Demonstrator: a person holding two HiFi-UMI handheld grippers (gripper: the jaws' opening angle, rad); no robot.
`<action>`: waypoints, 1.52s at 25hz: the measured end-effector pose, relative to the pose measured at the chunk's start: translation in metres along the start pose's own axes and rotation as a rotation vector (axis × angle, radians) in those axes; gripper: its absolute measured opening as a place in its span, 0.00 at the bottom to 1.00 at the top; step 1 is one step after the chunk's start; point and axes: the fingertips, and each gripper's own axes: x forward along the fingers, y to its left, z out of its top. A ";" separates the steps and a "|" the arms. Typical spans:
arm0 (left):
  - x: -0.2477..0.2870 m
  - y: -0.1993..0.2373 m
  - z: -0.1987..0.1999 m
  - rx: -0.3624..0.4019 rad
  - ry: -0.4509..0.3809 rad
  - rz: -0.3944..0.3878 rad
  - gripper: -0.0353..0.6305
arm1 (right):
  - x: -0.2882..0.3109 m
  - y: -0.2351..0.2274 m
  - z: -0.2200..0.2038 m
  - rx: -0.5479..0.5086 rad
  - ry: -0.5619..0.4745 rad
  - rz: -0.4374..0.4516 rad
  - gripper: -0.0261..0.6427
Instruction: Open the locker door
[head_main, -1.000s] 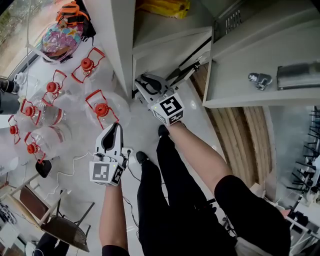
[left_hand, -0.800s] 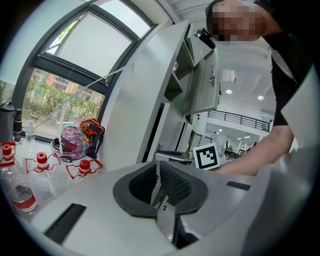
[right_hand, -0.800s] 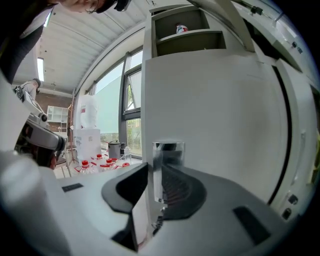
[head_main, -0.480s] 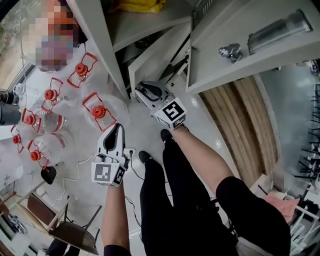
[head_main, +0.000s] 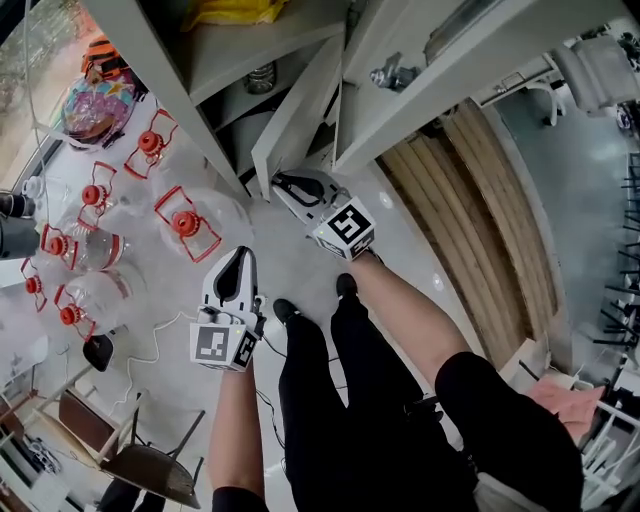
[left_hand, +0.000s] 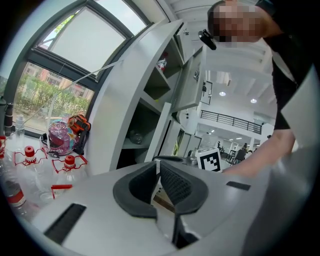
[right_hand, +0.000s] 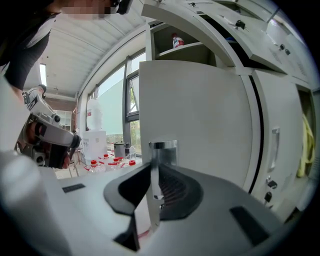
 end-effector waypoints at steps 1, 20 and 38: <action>0.001 -0.003 -0.001 0.001 -0.001 -0.005 0.08 | -0.002 0.000 0.000 0.004 0.000 0.007 0.13; 0.009 -0.032 -0.013 0.003 0.012 0.005 0.08 | -0.032 -0.003 -0.002 0.064 -0.047 0.156 0.25; 0.008 -0.022 -0.016 -0.021 0.023 0.034 0.08 | -0.007 0.007 -0.004 -0.030 0.024 0.166 0.22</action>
